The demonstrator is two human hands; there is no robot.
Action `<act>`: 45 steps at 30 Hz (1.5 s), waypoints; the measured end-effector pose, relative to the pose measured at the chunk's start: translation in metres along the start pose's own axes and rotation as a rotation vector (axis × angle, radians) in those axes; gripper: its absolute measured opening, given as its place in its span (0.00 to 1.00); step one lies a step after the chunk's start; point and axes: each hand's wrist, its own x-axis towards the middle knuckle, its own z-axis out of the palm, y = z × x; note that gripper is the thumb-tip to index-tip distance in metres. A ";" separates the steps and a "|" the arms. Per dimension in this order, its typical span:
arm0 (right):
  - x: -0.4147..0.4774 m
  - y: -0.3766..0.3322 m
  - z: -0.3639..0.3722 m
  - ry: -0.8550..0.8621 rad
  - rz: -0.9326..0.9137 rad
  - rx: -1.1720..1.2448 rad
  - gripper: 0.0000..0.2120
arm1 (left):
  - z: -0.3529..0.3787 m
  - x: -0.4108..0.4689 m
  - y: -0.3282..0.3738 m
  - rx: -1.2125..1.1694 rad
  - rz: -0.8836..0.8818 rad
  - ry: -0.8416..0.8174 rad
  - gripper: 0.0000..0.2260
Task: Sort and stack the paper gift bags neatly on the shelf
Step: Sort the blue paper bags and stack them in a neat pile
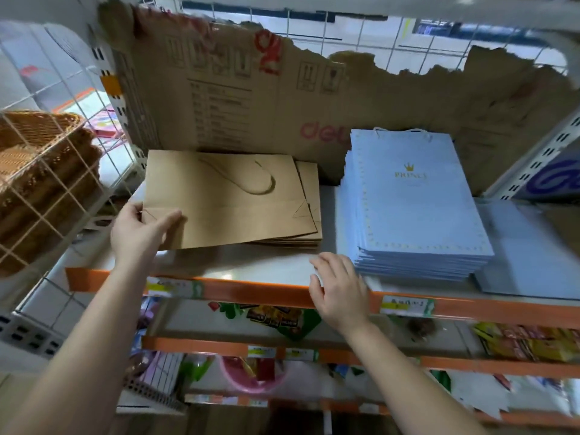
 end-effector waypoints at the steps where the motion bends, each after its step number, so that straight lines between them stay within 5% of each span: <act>1: 0.000 -0.001 0.002 0.026 0.006 -0.019 0.17 | 0.000 0.002 0.000 0.040 -0.013 -0.014 0.26; 16: -0.002 0.002 0.014 0.096 -0.062 -0.117 0.16 | 0.028 0.008 0.013 0.238 0.136 -0.057 0.20; 20: -0.002 0.001 0.014 0.115 -0.075 -0.126 0.18 | 0.037 0.017 0.009 0.404 0.137 -0.063 0.29; 27: -0.002 0.000 0.011 0.105 -0.065 -0.138 0.16 | 0.050 0.012 0.016 0.777 0.194 0.020 0.29; 34: -0.003 -0.006 -0.013 0.003 0.007 0.126 0.17 | 0.071 -0.044 0.043 0.634 0.679 -0.030 0.19; 39: -0.009 0.008 -0.067 0.252 -0.030 0.187 0.14 | 0.111 -0.107 0.087 0.487 0.912 -0.166 0.19; 45: -0.034 0.084 -0.138 0.444 0.182 0.103 0.14 | 0.166 -0.184 0.136 0.440 1.110 -0.239 0.19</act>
